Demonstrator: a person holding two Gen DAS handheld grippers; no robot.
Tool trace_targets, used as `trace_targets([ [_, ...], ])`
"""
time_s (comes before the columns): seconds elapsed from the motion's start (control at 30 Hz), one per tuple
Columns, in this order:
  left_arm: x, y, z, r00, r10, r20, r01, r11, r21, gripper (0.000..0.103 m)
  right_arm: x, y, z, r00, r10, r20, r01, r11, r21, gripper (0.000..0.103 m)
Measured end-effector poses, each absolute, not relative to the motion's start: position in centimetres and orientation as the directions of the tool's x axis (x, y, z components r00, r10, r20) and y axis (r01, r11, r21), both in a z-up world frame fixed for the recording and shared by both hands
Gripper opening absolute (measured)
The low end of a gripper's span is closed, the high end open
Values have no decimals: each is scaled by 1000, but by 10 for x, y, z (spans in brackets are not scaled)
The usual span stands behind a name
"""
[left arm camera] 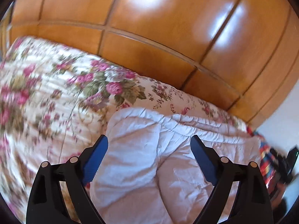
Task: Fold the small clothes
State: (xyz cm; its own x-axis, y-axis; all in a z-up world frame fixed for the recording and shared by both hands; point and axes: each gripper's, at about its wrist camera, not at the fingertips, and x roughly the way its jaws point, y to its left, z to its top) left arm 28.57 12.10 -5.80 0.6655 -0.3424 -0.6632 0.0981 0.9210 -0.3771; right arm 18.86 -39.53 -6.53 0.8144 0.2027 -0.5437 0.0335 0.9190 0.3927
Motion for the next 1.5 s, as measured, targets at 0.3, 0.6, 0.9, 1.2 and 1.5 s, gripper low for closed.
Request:
trace_targets([
  [0.3,310,92,-92,589,-216,-779,154,976,-154,53,212,-352,-112,726,35,-687,34,996,86,54],
  [0.6,298,85,-90,637,-126,-761,133,990,-52,0,196,-362,-114,753,61,-655,36,990,134,8],
  [0.9,291,98,-51,740,-152,-656,49,984,-173,0,178,-367,-68,851,25,-525,85,979,184,7],
  [1.2,326,77,-63,783,-15,-622,-47,995,-83,0,228,-368,-87,824,-36,-566,195,955,224,7],
  [1.5,353,93,-145,674,35,-738,-154,983,-94,0,257,-379,-156,735,-30,-677,271,929,254,22],
])
